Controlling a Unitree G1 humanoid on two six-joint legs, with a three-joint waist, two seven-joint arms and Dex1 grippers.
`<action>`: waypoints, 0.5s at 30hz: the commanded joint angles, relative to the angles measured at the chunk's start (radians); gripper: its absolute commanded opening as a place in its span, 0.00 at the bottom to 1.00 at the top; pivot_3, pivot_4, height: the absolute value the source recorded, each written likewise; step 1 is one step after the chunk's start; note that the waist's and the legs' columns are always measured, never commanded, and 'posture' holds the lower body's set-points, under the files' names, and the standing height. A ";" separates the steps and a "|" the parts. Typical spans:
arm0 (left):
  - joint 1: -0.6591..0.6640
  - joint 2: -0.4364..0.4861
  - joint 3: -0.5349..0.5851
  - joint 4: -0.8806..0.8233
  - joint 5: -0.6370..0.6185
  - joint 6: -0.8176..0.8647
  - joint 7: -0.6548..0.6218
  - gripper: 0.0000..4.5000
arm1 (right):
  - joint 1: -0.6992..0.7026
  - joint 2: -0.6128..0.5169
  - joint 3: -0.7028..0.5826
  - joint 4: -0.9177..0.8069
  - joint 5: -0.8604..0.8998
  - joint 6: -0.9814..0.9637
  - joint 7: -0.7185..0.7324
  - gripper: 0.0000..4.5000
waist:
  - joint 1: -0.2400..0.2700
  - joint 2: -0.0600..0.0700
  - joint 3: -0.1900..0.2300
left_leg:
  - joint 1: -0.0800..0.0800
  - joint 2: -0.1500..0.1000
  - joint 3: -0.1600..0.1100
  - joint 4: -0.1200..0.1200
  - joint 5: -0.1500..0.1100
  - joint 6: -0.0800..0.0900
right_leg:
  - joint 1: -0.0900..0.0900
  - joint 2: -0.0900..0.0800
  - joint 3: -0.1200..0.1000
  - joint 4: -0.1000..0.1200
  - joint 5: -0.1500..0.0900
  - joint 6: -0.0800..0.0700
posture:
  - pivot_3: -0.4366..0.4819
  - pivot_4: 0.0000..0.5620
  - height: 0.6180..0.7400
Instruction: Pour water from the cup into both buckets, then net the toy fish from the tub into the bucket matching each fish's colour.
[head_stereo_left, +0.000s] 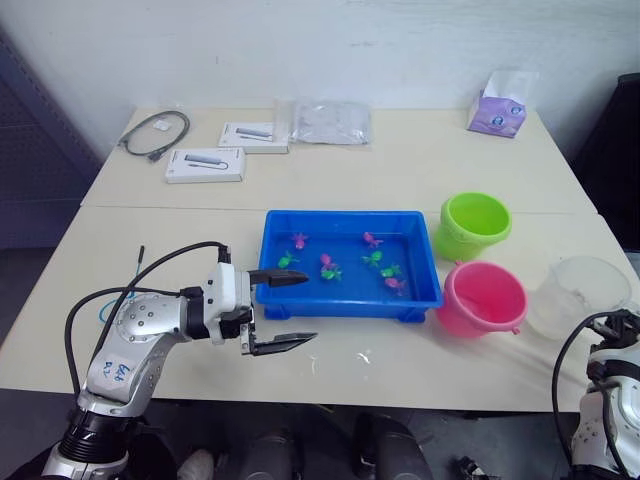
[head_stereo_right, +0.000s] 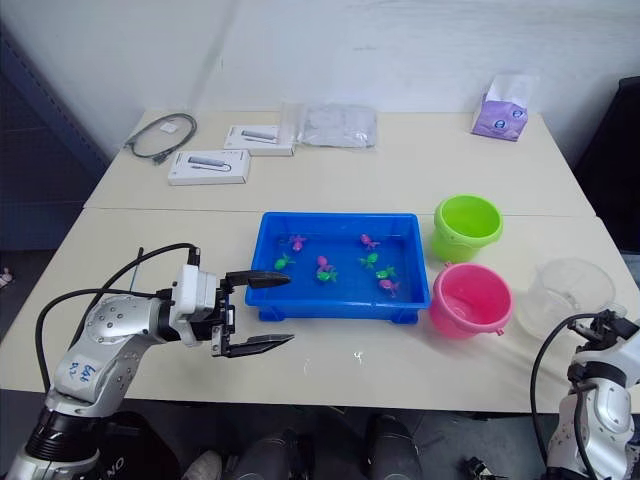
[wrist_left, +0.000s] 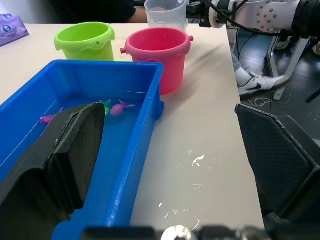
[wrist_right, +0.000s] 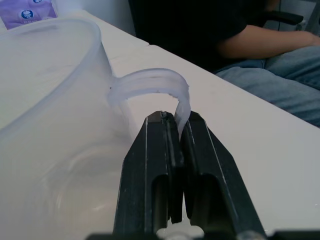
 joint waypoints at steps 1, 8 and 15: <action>-0.039 -0.016 -0.010 0.023 -0.029 0.006 -0.020 1.00 | 0.080 -0.067 -0.029 -0.200 0.003 0.028 0.033 0.01 | 0.001 0.001 0.000 | 0.000 0.000 0.000 0.000 0.000 0.000 | 0.000 0.000 0.000 0.000 0.000 0.000 | 0.48 0.27 1.00; -0.078 -0.052 -0.047 0.070 -0.050 0.033 -0.063 1.00 | 0.240 -0.230 -0.030 -0.436 -0.138 0.111 0.087 0.01 | -0.001 0.000 0.001 | 0.000 0.000 0.001 0.000 0.000 0.000 | -0.001 0.000 0.001 -0.001 0.000 0.001 | 0.48 0.27 1.00; -0.103 -0.079 -0.076 0.108 -0.035 0.022 -0.093 1.00 | 0.259 -0.337 -0.003 -0.569 -0.285 0.177 0.125 0.01 | 0.003 -0.002 0.002 | -0.003 0.002 0.006 -0.001 0.000 -0.001 | -0.008 0.006 0.009 0.001 0.000 0.001 | 0.48 0.27 1.00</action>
